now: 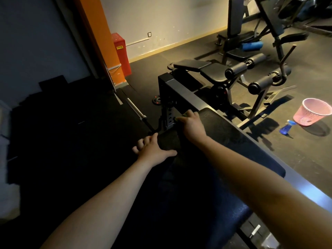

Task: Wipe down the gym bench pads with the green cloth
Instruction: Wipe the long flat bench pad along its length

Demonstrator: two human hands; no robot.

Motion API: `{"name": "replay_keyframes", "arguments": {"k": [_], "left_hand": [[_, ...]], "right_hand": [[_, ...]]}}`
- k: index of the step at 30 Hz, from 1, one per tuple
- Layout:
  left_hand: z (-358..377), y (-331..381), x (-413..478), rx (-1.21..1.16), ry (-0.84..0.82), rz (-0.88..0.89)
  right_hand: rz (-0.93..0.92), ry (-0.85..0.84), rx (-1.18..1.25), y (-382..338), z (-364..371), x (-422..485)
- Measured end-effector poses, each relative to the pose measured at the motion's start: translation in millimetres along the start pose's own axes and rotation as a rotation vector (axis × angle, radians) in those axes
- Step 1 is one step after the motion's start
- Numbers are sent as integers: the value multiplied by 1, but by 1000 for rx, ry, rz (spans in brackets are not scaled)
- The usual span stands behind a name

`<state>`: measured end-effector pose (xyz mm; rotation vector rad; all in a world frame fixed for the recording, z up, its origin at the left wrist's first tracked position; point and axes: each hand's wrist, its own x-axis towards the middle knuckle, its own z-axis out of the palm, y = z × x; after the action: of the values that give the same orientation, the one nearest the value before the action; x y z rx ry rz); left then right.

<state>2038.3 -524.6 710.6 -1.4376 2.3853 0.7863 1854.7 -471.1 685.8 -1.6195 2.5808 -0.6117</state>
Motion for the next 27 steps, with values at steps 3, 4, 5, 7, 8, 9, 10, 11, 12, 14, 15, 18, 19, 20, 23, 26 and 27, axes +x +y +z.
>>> {"name": "replay_keyframes", "arguments": {"k": [3,4,5,7,8,9,10,11,12,14,15,18,19,20,23,26,27], "left_hand": [[3,4,5,6,14,-14],[4,5,5,0,15,-12],[5,6,6,-5,13,-14],[5,6,8,0,3,-27],[4,7,9,4,-5,-33],[3,7,9,4,-15,-37],[2,7,10,2,-26,-40],[2,7,11,-5,-32,-44],[1,8,11,-11,-32,-49],[2,9,11,-11,1,-54],[3,9,11,-2,23,-57],[5,9,10,8,59,-62],[5,9,9,-3,54,-53],[4,8,9,-13,39,-44],[3,5,9,-8,7,-25],[8,3,10,4,43,-17],[10,2,10,0,51,-9]], "right_hand": [[170,35,-17,30,-13,21],[233,51,-11,37,-14,27],[278,66,-17,40,-14,32],[296,61,-25,34,-7,37],[275,38,-21,26,-3,37],[238,6,-18,15,2,36],[190,-29,-20,4,6,33],[131,-61,-25,-8,10,31],[63,-83,-26,-19,13,28],[-89,-127,2,-42,17,22],[-153,-161,26,-51,19,17],[-231,-186,87,-55,19,8],[-240,-164,69,-50,20,9],[-238,-143,28,-43,19,10],[-112,-94,-54,-8,6,25],[67,-49,-72,33,-13,36],[120,-28,-73,42,-16,36]]}}
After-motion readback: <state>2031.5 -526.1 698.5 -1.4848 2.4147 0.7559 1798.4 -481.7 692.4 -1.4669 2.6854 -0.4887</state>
